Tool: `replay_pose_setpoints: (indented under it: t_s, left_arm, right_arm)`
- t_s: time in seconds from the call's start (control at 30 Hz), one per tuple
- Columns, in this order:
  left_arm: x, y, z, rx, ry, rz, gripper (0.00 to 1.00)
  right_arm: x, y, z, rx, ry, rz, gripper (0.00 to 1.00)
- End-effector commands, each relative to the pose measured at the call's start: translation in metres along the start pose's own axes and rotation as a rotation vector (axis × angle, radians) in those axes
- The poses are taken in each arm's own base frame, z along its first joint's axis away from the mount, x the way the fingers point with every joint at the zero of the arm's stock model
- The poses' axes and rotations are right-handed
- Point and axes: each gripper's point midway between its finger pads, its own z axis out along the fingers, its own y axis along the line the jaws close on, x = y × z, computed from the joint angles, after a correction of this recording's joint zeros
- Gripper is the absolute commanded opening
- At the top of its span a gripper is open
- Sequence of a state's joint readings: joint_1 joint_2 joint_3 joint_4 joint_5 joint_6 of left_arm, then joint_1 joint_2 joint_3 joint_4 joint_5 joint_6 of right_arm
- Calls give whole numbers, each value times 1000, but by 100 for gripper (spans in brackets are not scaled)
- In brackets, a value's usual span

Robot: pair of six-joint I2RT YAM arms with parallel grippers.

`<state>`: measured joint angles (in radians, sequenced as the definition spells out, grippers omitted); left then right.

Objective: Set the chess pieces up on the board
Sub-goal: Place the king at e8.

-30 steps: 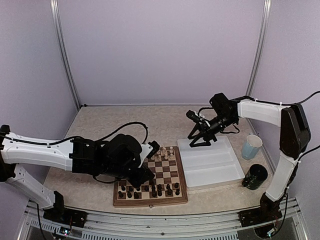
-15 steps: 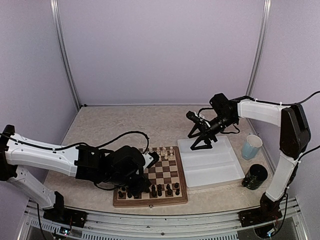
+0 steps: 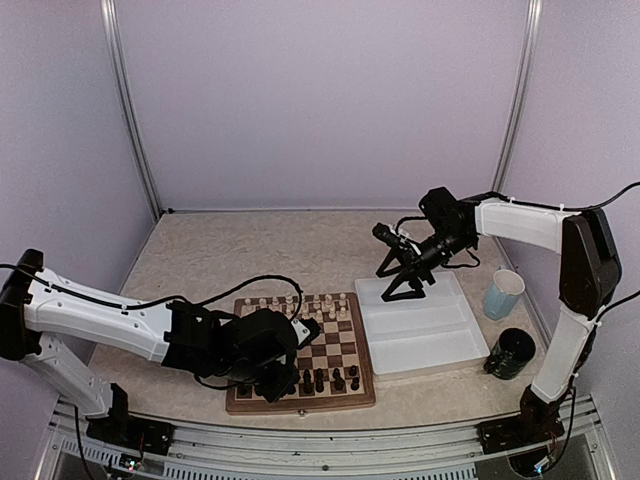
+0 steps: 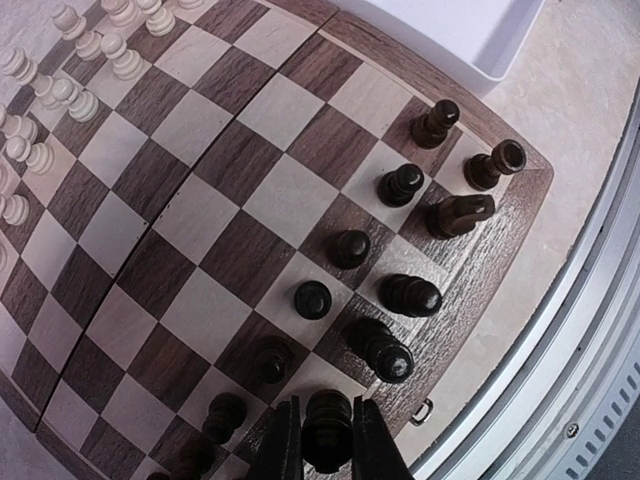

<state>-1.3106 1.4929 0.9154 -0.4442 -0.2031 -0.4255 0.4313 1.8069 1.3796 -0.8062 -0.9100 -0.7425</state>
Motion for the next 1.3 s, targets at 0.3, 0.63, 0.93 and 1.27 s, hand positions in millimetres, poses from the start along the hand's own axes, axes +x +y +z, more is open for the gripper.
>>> replay_pose_setpoints:
  t_s: [0.3,0.63,0.93,1.27]
  left_arm:
    - [4,3,10,-32,1,6,5]
    - [6,2,10,-28,18,8,21]
    - [-18,3,-19,-54,-18,31,33]
    - [-103,60,-72,-197,-208,-2,48]
  right_arm:
    - [-4,0,-1,-15,-4,4,99]
    - [-4,3,-1,-18,-5,4,99]
    - [-14,6,-11,-4,-2,-21,99]
    - [-67,-11,-62,206,-41,-88,99]
